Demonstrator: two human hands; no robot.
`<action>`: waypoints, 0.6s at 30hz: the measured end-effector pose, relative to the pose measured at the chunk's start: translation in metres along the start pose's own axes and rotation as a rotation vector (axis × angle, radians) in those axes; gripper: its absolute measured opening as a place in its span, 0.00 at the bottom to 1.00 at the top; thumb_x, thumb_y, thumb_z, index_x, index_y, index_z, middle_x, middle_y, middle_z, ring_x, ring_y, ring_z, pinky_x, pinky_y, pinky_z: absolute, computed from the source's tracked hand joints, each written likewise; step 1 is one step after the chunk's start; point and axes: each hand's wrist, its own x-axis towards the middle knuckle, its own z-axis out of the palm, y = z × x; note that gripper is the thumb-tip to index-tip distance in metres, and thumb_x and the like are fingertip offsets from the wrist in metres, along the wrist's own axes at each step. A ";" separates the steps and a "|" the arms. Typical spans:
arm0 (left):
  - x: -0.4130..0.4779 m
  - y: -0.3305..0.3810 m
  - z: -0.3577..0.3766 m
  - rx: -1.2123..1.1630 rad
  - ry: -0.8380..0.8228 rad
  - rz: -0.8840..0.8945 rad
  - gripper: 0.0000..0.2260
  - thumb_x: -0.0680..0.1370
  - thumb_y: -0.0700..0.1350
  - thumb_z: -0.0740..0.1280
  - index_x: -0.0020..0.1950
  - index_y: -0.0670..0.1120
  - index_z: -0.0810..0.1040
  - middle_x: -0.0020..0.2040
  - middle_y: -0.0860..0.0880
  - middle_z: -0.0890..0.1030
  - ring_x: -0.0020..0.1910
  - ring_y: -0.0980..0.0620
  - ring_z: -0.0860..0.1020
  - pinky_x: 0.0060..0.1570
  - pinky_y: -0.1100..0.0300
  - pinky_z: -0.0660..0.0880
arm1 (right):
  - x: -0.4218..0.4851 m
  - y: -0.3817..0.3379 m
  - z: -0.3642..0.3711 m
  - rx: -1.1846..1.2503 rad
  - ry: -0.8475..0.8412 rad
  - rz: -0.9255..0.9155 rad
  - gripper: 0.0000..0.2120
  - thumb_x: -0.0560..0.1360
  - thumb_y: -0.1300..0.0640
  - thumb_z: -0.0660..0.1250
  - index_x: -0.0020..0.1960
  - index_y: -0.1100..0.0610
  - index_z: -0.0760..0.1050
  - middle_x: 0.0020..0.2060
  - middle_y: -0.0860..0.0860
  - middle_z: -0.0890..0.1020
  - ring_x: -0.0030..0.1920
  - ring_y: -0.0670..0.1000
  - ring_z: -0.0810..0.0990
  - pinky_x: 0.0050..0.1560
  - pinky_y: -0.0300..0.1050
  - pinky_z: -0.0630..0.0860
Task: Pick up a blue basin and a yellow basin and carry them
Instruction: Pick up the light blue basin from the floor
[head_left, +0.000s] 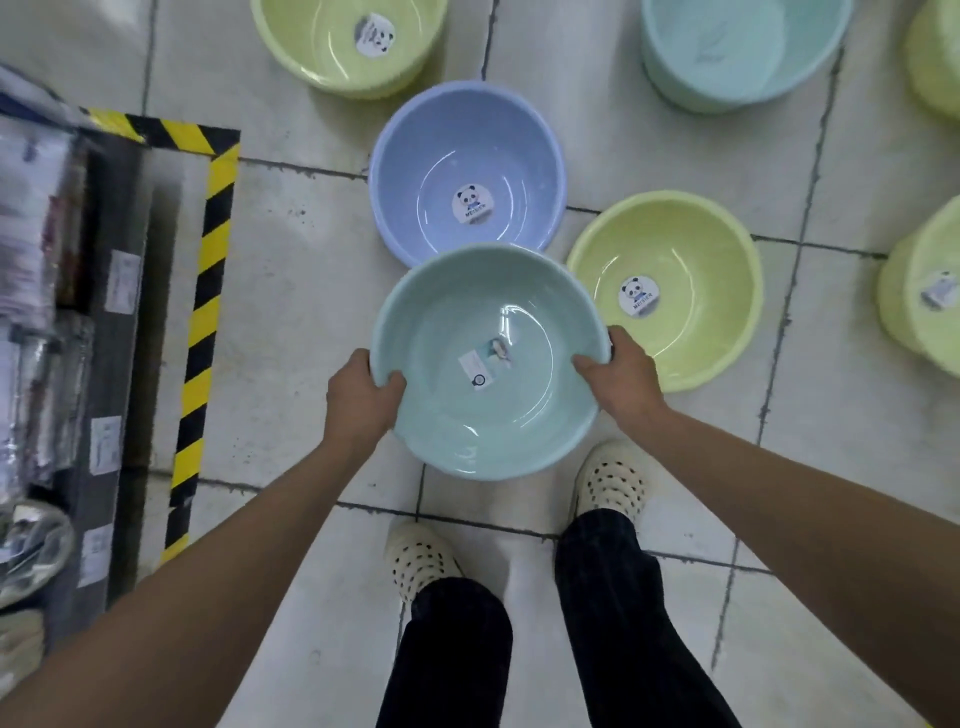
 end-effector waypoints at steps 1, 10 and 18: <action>-0.007 0.022 -0.002 0.003 -0.006 0.018 0.05 0.77 0.42 0.68 0.50 0.42 0.75 0.44 0.47 0.79 0.42 0.47 0.76 0.32 0.62 0.69 | -0.005 -0.005 -0.021 0.030 0.016 0.003 0.11 0.77 0.56 0.71 0.58 0.56 0.76 0.44 0.50 0.80 0.44 0.53 0.79 0.41 0.43 0.72; -0.037 0.181 0.028 -0.150 -0.129 0.017 0.04 0.74 0.42 0.73 0.44 0.44 0.79 0.36 0.51 0.77 0.35 0.52 0.74 0.32 0.63 0.71 | -0.013 -0.015 -0.176 0.302 0.143 0.170 0.10 0.74 0.51 0.74 0.52 0.55 0.81 0.46 0.52 0.85 0.47 0.55 0.84 0.46 0.49 0.81; 0.005 0.201 0.126 -0.196 -0.164 -0.029 0.10 0.75 0.46 0.75 0.45 0.42 0.77 0.35 0.52 0.76 0.33 0.55 0.75 0.33 0.63 0.70 | 0.049 0.035 -0.203 0.230 0.215 0.175 0.10 0.75 0.54 0.73 0.53 0.59 0.81 0.44 0.53 0.82 0.41 0.51 0.80 0.36 0.36 0.74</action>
